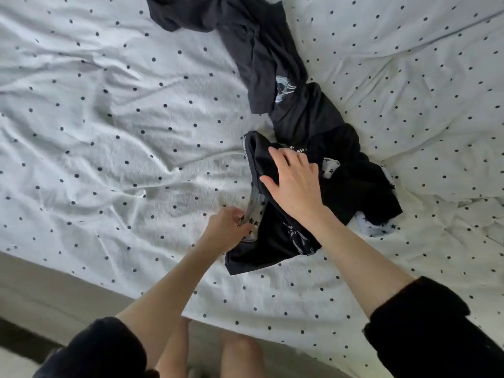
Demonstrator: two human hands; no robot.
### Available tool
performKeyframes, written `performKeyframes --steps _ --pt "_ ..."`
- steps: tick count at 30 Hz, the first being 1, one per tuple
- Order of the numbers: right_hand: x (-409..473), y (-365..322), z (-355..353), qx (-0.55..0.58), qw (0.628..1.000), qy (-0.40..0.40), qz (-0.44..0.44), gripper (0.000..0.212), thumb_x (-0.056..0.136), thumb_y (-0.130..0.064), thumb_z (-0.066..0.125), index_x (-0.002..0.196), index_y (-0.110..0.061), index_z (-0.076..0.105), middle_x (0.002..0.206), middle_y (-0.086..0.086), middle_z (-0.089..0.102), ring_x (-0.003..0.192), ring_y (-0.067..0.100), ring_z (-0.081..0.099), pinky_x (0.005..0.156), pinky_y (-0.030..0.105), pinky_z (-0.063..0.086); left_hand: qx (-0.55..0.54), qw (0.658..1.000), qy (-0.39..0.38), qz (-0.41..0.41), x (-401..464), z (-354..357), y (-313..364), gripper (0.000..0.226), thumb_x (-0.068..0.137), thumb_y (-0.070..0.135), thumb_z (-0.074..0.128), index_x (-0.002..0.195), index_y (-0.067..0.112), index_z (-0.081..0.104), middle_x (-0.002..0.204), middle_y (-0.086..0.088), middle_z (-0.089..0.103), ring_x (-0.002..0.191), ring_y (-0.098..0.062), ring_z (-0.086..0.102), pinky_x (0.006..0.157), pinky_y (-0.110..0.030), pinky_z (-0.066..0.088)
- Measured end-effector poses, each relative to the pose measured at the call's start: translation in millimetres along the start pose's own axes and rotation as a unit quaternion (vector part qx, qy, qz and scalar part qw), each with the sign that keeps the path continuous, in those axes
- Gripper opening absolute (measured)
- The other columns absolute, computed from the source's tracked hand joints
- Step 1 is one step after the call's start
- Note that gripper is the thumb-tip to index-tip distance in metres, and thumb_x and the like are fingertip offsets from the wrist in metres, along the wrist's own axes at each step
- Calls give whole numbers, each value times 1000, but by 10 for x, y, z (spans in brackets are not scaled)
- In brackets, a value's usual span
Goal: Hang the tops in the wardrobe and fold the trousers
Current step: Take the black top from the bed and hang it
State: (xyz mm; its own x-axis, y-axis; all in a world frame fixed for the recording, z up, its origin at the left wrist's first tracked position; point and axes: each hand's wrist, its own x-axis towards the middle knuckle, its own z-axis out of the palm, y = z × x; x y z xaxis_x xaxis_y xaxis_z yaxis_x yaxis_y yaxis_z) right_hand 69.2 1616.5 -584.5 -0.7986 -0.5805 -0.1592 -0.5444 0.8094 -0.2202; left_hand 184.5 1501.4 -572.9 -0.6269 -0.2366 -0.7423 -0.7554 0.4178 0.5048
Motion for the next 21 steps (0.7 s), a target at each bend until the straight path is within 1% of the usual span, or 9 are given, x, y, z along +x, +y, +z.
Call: performKeyframes --steps 2,4,6,8,10,13,17,18,21 --pt "32 -128 -2 0 1000 -21 -13 52 91 -34 57 137 -14 45 137 9 47 122 30 45 87 45 39 -22 999 28 -12 -18 -29 -72 33 88 21 64 117 6 62 112 -8 65 104 -21 59 79 -19 40" --pt "57 -276 -89 4 998 -6 -62 42 88 -27 59 127 -14 57 131 11 54 114 33 52 80 47 43 -65 997 43 12 -96 -204 -126 16 86 17 66 99 9 69 87 0 67 82 -14 61 63 -12 40" --pt "60 -424 -210 15 989 6 -149 32 86 -23 57 116 -17 65 126 9 59 109 32 57 73 46 44 -89 993 41 61 -235 -479 -147 3 85 15 67 85 17 69 74 7 66 70 -7 60 60 -10 40" --pt "75 -555 -347 30 968 -46 -244 29 91 -18 56 119 -21 65 132 4 57 117 28 53 76 44 40 -73 990 61 106 -345 -789 -149 12 84 12 68 77 22 68 72 6 67 68 -7 61 62 -14 43" --pt "84 -756 -542 30 954 -89 -284 32 96 -18 51 126 -22 60 133 -2 56 122 22 47 79 38 30 -44 983 103 146 -470 -1158 -142 8 83 8 68 80 15 71 74 9 64 70 -6 60 66 -16 45" --pt "104 -1126 -864 2 956 -104 -275 31 100 -24 40 126 -20 56 123 -5 59 118 18 43 80 33 25 -4 968 145 206 -743 -1705 -111 14 82 0 66 86 11 73 79 13 57 72 -1 55 68 -6 40" --pt "271 -1829 -1440 -4 962 -106 -252 25 98 -26 44 117 -18 58 114 -3 60 112 19 44 92 34 29 40 945 192 261 -1189 -2525 -173 17 83 -1 61 87 12 72 83 2 58 74 -10 54 68 -5 36" --pt "320 -2232 -1689 -14 962 -84 -259 25 98 -28 45 116 -18 59 112 -3 61 111 19 45 91 33 28 43 936 223 270 -1471 -2936 -278 16 84 0 61 86 13 71 83 2 57 73 -8 53 68 -4 36" --pt "397 -2606 -1997 -51 962 -61 -261 24 97 -32 47 107 -17 62 95 -4 62 104 19 46 87 32 26 59 919 267 284 -1789 -3420 -433 15 84 1 62 82 15 69 84 3 58 73 -3 52 69 -2 34"
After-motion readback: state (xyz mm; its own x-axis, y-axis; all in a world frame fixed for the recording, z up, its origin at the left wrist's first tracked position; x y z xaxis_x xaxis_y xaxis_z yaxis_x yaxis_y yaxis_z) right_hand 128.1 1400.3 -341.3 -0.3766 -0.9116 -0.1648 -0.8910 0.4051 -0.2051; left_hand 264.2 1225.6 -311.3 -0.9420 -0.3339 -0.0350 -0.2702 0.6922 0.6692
